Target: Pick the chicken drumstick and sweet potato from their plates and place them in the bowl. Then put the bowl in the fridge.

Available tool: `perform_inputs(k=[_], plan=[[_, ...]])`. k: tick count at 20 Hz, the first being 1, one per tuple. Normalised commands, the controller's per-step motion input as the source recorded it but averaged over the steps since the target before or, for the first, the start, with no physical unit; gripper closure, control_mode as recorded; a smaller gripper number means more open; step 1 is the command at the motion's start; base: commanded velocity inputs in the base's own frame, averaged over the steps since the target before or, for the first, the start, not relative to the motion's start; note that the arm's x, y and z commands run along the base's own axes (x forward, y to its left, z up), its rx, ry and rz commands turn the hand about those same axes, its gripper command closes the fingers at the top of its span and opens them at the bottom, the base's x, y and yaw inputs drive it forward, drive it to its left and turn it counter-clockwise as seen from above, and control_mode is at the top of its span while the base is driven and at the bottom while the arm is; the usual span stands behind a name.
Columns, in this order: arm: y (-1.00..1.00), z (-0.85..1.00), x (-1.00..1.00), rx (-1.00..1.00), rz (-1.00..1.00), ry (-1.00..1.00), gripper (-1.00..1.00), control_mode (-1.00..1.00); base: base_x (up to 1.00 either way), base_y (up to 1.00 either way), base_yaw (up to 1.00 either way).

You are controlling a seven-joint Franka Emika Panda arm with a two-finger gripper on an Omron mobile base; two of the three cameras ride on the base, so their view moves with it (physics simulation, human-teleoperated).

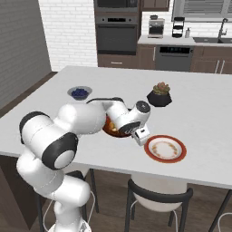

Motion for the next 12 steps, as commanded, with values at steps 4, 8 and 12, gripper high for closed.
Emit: perform_inputs(k=[4, 8, 12], plan=[[0.62, 0.91, -0.65, -0.01, -0.2, 0.0, 1.0, -1.0, 0.0, 0.0, 0.0], [0.67, 0.6, -0.72, 0.0, -0.33, 0.0, 1.0, -1.0, 0.0, 0.0, 0.0], [0.64, 0.49, -0.68, 0.0, -0.35, 0.0, 1.0, -1.0, 0.0, 0.0, 0.0]])
